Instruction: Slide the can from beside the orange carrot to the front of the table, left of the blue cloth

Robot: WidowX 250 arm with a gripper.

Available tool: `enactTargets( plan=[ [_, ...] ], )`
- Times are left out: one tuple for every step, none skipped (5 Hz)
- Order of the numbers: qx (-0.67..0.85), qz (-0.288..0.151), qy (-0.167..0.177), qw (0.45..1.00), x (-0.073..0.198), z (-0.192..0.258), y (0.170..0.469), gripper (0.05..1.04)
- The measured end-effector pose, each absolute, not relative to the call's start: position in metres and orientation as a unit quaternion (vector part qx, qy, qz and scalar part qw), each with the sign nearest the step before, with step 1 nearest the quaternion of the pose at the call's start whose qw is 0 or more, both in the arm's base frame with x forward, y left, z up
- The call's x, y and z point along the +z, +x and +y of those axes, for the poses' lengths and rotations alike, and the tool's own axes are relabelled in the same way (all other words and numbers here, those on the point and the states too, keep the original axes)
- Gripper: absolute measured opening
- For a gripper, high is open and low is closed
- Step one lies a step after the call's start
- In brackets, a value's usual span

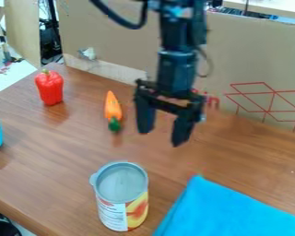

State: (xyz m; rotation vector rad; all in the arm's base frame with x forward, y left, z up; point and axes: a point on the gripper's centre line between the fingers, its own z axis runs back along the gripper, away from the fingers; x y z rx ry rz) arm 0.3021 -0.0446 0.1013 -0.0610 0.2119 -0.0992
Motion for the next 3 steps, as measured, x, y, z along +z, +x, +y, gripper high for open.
enactTargets(
  plan=[
    [-0.112,0.027,-0.006,0.993,0.133,-0.077,0.303,1.001],
    [-0.13,0.001,-0.008,0.992,0.146,-0.107,0.285,1.001],
    [-0.118,0.009,-0.004,0.993,0.143,-0.119,0.263,1.001]
  ],
)
